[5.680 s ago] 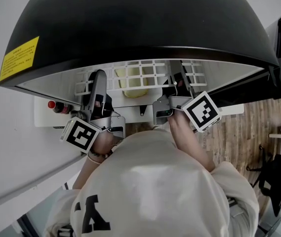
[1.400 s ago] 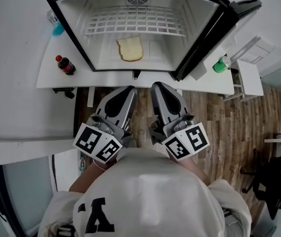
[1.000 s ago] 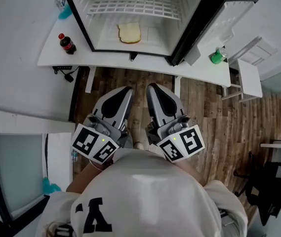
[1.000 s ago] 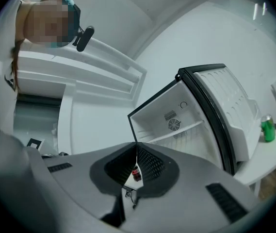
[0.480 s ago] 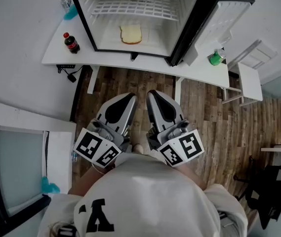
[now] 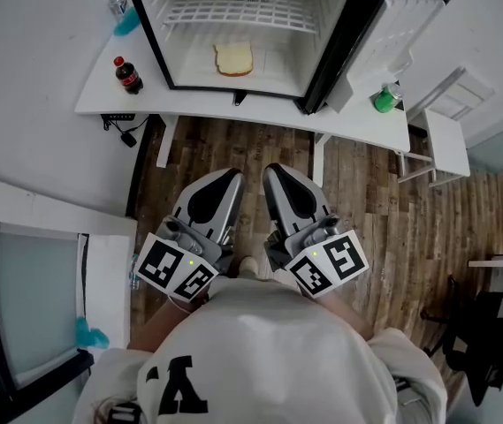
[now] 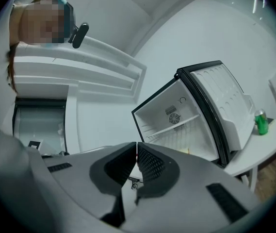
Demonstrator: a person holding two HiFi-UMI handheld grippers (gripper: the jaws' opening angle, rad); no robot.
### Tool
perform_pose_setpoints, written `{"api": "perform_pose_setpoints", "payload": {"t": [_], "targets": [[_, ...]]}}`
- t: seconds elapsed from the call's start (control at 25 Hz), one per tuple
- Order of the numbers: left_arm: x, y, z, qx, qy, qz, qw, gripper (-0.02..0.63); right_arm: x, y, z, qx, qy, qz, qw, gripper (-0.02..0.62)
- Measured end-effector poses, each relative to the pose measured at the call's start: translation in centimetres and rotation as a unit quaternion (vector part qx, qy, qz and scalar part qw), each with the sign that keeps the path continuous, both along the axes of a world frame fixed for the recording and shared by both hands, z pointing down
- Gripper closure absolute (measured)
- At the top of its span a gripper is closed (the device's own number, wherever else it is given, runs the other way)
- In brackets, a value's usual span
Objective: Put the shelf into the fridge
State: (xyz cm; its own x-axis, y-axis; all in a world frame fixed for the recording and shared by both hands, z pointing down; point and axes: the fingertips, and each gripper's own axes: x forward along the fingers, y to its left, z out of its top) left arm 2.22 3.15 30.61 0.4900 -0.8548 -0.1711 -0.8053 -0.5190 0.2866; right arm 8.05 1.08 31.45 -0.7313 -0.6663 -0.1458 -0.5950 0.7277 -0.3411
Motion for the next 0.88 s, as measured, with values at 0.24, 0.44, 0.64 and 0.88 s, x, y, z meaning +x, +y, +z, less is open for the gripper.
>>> {"api": "perform_pose_setpoints", "payload": {"t": [0.24,0.44,0.64,0.88], "targets": [[-0.6,2.1,0.1,-0.001,0.001,-0.001,1.0000,0.600,-0.6,2.0,0.0,-0.009,-0.011,-0.005,1.000,0.565],[-2.1,5.4,-0.3,0.005,-0.007,-0.010,0.9999,0.600,-2.5,5.8,-0.4,0.004,-0.004,-0.020,1.000,0.565],[-3.2,9.7,-1.2,0.016,-0.007,-0.013,0.9998,0.600,-3.7,10.5,-1.3,0.019,-0.006,-0.025,0.999,0.565],[-4.2,15.2,-1.3,0.019,-0.008,-0.010,0.9997,0.600,-4.4,16.5,-2.3,0.047,-0.005,-0.012,0.999,0.565]]}}
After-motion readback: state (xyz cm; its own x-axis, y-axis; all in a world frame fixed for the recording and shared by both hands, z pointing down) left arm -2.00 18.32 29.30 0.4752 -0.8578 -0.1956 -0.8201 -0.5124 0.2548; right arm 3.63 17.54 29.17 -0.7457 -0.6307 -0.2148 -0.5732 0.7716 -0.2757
